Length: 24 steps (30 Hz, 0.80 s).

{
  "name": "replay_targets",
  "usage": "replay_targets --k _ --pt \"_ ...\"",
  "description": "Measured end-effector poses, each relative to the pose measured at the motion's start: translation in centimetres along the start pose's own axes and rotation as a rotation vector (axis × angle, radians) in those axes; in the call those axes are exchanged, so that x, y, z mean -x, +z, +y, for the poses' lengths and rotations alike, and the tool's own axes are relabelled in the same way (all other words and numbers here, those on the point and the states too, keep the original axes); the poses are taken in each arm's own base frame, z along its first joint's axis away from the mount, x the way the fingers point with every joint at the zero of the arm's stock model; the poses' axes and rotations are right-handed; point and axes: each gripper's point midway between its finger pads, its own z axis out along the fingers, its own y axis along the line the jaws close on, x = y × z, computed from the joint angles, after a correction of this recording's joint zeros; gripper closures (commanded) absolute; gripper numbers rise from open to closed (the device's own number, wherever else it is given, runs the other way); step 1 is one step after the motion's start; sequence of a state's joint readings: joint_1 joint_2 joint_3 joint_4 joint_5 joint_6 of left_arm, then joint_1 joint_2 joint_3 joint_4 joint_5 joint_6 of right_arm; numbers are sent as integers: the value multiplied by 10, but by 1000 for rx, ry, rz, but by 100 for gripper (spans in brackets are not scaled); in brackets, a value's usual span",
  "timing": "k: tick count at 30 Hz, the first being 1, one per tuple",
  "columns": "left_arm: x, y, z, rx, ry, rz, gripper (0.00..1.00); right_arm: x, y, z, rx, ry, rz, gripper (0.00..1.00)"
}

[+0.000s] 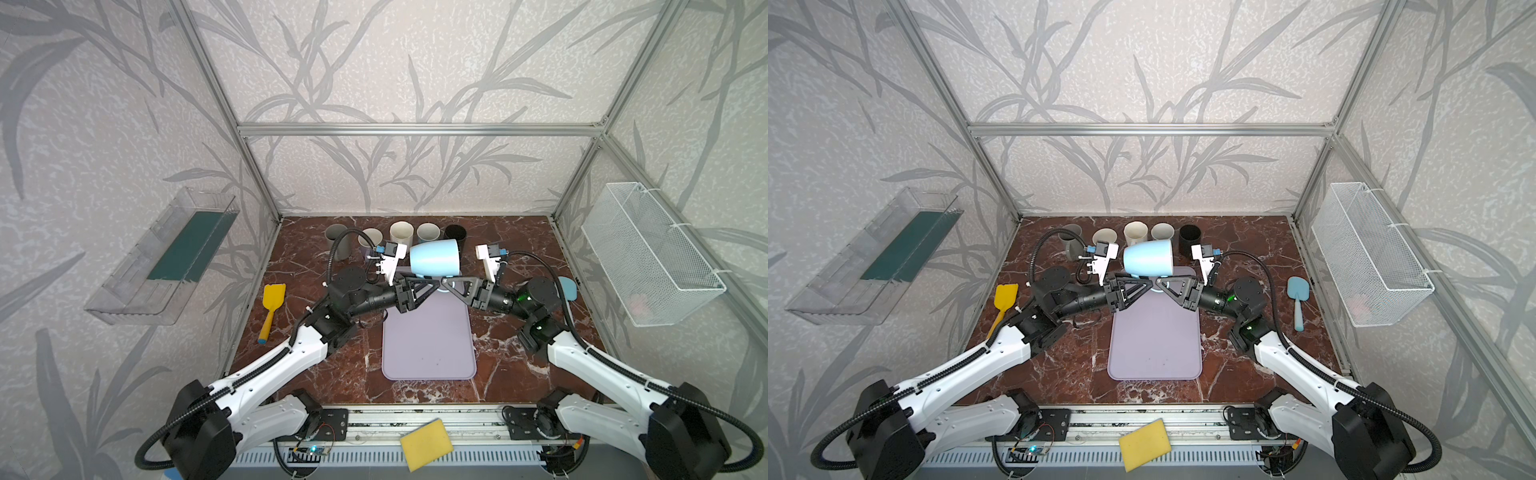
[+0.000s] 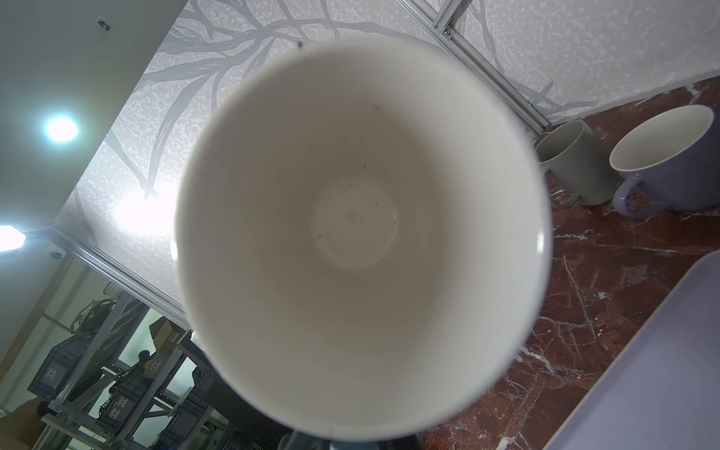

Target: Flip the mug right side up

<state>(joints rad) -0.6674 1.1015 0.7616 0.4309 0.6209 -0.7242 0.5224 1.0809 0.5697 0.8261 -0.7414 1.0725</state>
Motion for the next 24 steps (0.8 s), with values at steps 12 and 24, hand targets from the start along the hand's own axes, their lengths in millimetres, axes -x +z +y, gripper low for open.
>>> replay_targets --k 12,24 --pt "-7 -8 10 52 0 11 37 -6 0 -11 -40 29 21 100" --pt "-22 -18 28 160 -2 58 36 -19 -4 -33 -114 56 45 100"
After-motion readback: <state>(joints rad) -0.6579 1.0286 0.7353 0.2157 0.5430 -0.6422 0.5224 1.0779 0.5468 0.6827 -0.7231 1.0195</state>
